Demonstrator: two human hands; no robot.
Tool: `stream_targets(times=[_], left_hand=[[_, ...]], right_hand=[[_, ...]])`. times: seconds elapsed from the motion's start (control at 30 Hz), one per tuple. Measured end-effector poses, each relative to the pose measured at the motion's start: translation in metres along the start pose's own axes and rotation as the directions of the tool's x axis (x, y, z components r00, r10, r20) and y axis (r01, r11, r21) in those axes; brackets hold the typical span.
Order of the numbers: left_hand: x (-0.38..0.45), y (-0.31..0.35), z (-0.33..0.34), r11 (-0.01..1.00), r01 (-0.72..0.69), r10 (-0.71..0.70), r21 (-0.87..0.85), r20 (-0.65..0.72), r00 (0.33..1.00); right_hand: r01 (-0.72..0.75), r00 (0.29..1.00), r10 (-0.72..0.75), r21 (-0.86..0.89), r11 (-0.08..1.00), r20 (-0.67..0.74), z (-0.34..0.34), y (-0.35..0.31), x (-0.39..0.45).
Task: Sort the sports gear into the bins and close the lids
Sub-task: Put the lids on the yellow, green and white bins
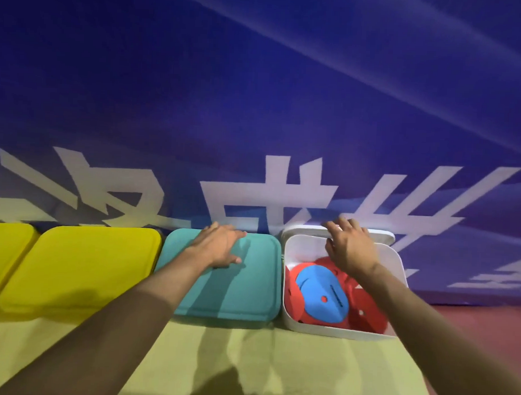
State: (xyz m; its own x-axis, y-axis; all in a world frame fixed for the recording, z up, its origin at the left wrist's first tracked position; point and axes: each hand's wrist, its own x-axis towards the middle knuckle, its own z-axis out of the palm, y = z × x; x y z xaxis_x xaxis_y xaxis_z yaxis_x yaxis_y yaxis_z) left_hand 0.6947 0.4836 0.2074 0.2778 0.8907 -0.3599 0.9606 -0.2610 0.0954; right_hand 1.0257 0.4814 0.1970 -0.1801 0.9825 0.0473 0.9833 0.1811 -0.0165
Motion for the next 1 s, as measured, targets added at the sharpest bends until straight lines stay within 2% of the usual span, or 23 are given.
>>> stream_targets(times=[0.17,0.33,0.5,0.73,0.87,1.0], left_hand=[[0.011,0.048,0.009,0.998,-0.029,0.028,-0.061,-0.020,0.999],[0.013,0.078,0.017,0.997,-0.036,0.034,-0.061,-0.034,0.999],[0.010,0.090,0.020,0.997,-0.008,0.005,-0.075,-0.042,0.999],[0.003,0.101,0.022,0.996,0.041,-0.043,-0.077,-0.014,0.999],[0.001,0.105,0.018,0.998,0.036,-0.035,-0.057,0.014,0.999],[0.007,0.112,0.007,1.000,0.000,0.000,-0.002,0.003,1.000]], right_hand=[[-0.035,0.980,0.056,-0.112,0.993,0.192,0.006,0.055,-0.009],[-0.009,0.968,0.037,-0.114,0.993,0.247,0.016,0.064,-0.004],[-0.017,0.972,0.053,-0.157,0.987,0.227,0.024,0.057,0.002],[0.008,0.993,0.022,-0.245,0.970,0.117,0.019,0.072,0.011],[0.035,0.998,-0.024,-0.221,0.975,0.053,0.019,0.077,0.000],[0.062,0.984,-0.094,-0.204,0.977,-0.152,0.001,0.082,-0.005]])
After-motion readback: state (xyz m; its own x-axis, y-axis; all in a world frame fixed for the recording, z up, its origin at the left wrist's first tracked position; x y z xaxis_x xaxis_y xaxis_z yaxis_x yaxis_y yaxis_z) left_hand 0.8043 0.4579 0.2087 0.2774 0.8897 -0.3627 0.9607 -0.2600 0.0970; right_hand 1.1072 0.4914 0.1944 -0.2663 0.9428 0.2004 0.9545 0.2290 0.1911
